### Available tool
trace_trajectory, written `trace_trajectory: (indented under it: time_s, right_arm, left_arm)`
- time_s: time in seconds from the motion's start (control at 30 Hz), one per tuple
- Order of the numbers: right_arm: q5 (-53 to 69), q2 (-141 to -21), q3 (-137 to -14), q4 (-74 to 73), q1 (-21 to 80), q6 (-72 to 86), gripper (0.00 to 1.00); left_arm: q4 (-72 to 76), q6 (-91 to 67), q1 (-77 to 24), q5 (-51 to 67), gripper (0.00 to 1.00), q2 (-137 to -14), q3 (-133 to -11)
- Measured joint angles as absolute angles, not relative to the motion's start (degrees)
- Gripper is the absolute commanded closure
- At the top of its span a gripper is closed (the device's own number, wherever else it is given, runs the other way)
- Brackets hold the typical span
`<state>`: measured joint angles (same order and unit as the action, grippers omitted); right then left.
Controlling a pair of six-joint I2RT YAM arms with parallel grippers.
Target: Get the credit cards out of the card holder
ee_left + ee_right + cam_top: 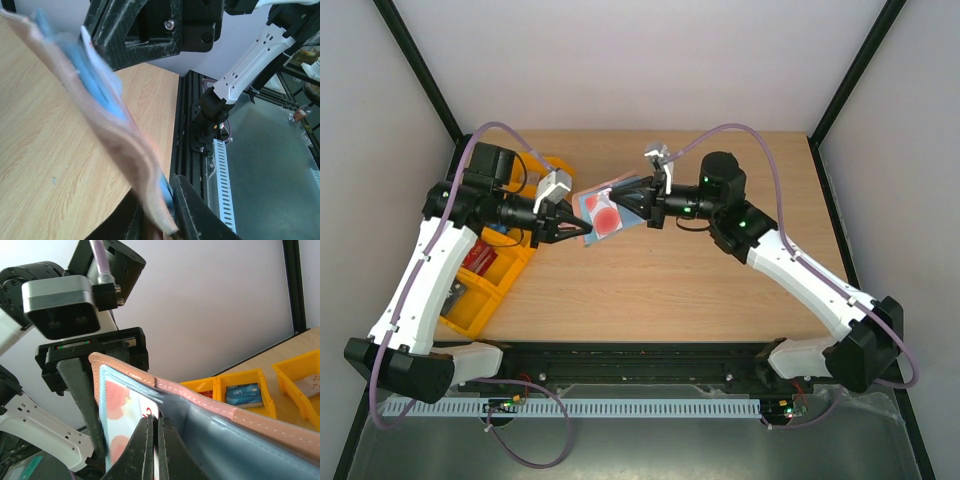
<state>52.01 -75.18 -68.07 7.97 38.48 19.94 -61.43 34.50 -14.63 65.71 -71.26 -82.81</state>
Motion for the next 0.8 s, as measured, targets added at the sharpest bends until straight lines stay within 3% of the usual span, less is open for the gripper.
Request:
trace_trajectory:
  time_s: [0.07,0.23,0.37,0.47,0.6,0.8]
  right_arm:
    - [52.21,-74.63,-67.94,7.88,38.13,19.77,0.98]
    - [53.34,-73.71,-67.92,8.08,37.82,19.84,0.98]
    - [55.18,-74.13,-66.74,9.96,37.63,21.93,0.88]
    - [55.86,-74.87,-65.3,11.05,37.76,22.85,0.87]
    - [56.8,-75.72,-64.14,12.73,37.89,24.27,0.98]
    - [56.99,-74.46,-61.98,15.68,37.5,25.17,0.98]
  left_arm:
    - [-61.63,34.61,-14.35,66.04,0.98,-71.26,-82.81]
    - [-60.6,33.04,-13.47,66.46,0.98,-71.26,-82.74]
    - [-59.09,30.81,-13.21,66.52,0.98,-71.24,-82.21]
    - [-58.39,29.95,-13.19,66.63,0.98,-71.24,-82.17]
    - [-58.19,29.21,-13.06,66.57,0.98,-71.26,-82.17]
    - [-57.49,28.84,-12.14,66.65,0.98,-71.26,-81.34]
